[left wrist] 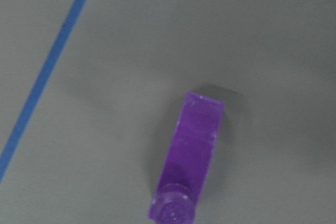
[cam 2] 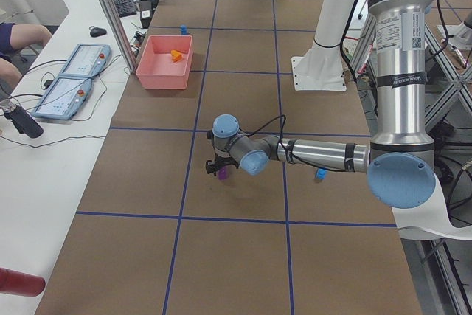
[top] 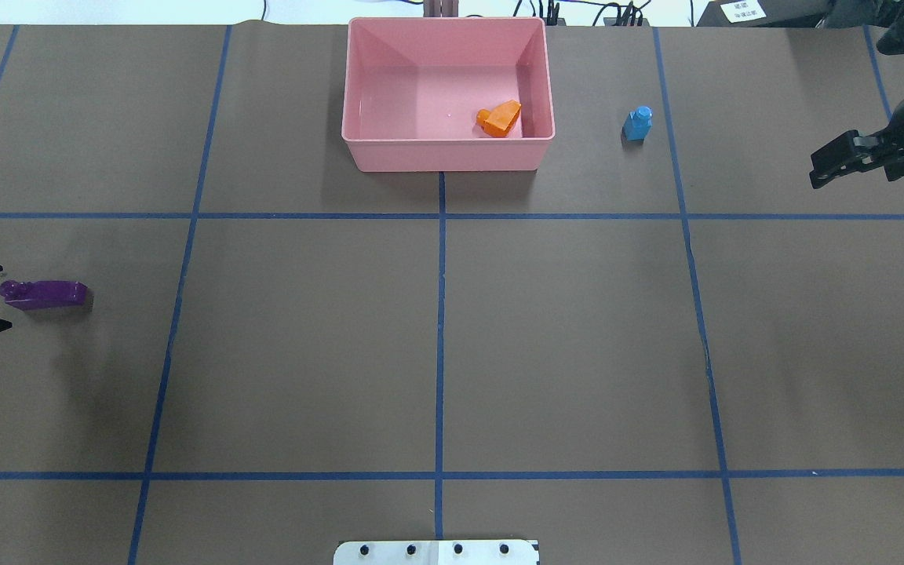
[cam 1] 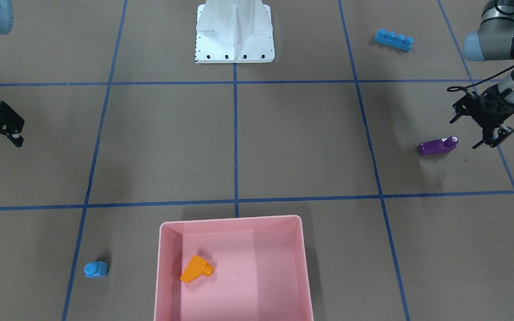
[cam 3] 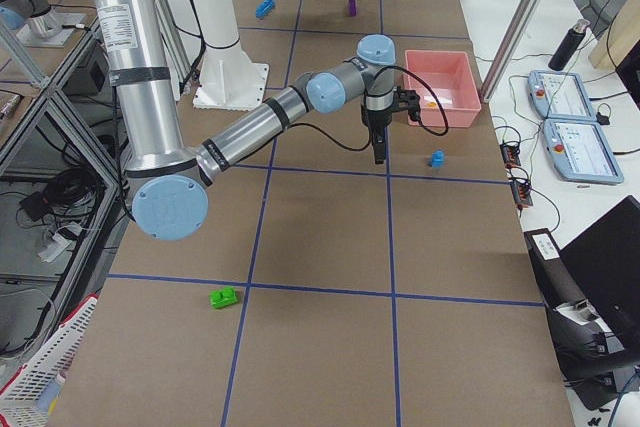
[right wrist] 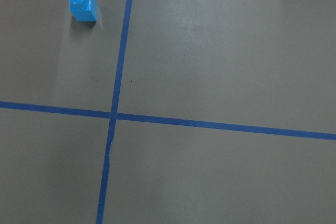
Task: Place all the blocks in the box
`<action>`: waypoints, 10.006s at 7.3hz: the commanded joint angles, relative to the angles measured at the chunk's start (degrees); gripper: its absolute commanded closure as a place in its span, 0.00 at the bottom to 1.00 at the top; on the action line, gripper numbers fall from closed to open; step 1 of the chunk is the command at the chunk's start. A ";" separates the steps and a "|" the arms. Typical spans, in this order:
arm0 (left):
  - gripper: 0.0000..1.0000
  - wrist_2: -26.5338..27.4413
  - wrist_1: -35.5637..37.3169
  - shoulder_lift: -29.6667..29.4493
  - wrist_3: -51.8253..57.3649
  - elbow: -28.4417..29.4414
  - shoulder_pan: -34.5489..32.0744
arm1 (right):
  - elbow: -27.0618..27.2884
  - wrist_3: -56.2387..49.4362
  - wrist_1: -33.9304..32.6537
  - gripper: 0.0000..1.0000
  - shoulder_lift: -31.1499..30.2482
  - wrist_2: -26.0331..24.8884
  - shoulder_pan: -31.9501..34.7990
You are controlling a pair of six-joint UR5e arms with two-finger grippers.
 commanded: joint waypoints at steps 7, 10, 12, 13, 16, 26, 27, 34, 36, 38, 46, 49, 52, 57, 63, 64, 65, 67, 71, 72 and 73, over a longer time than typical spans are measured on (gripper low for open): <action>1.00 -0.06 -0.15 -3.28 -0.24 3.09 1.58 | 0.53 0.06 0.08 0.00 -0.30 -0.04 -0.08; 1.00 -0.24 -0.06 -3.54 -22.18 -2.25 0.97 | -0.43 0.50 1.12 0.00 -0.04 -0.30 -0.26; 1.00 -0.32 0.20 -5.72 -47.12 -6.12 0.79 | -5.24 0.76 7.59 0.00 0.13 -0.22 -0.35; 1.00 -0.23 0.38 -9.04 -58.48 -6.66 0.96 | -8.23 0.85 9.81 0.00 1.70 -0.22 -0.43; 1.00 0.29 13.39 -25.88 -70.11 -5.44 0.88 | -17.45 1.03 10.01 0.00 9.68 -0.04 -0.43; 1.00 14.80 23.68 -76.31 -83.65 46.50 8.34 | -43.93 0.86 19.84 0.01 25.62 0.66 -1.13; 0.70 14.71 23.50 -76.23 -82.00 47.03 8.61 | -43.86 0.94 19.94 0.01 25.71 0.66 -1.57; 0.00 14.44 23.32 -70.78 -74.86 38.77 8.87 | -55.35 4.00 20.90 0.01 35.71 -1.80 -4.82; 0.00 14.44 23.32 -70.69 -74.86 38.77 8.87 | -67.53 13.39 40.26 0.01 37.74 -7.05 -8.51; 0.00 14.44 23.32 -70.51 -74.95 38.77 9.22 | -68.03 13.69 40.33 0.02 38.63 -7.25 -9.22; 0.00 9.83 24.45 -65.18 -74.77 31.25 8.79 | -65.13 13.95 40.07 1.00 39.24 -2.19 -3.80; 0.00 7.15 38.96 -58.82 -65.52 17.02 5.80 | -61.35 19.09 23.67 1.00 48.18 -0.13 -2.28; 0.00 6.97 45.11 -51.38 -50.92 7.85 1.77 | -61.43 30.71 23.28 1.00 52.42 -3.97 -7.97; 0.00 6.89 45.03 -49.86 -51.22 6.86 1.84 | -61.35 32.23 23.80 0.19 51.90 -11.20 -14.14; 0.00 7.32 44.68 -44.97 -50.78 2.85 1.67 | -48.75 28.57 8.21 0.01 49.02 -10.15 -11.77; 0.00 7.24 44.50 -39.37 -49.99 -2.22 1.32 | -42.25 24.71 3.29 0.01 45.44 -9.28 -10.82; 0.00 7.24 44.50 -34.61 -49.64 -6.80 0.79 | -35.66 21.80 0.89 0.01 40.44 -7.62 -9.67; 0.00 6.71 44.24 -22.93 -47.72 -16.73 0.61 | -22.48 16.52 0.78 0.01 27.19 -6.46 -8.88; 0.00 6.80 31.91 -2.11 -45.16 -25.56 0.79 | -2.40 8.61 0.87 0.01 4.92 -4.44 -5.54; 0.00 6.71 24.36 3.78 -45.24 -25.91 1.40 | -0.54 8.24 1.13 0.01 2.27 -4.44 -5.36; 0.00 6.54 17.93 5.50 -43.07 -25.57 5.49 | 1.91 7.72 1.30 0.01 -0.37 -4.44 -5.36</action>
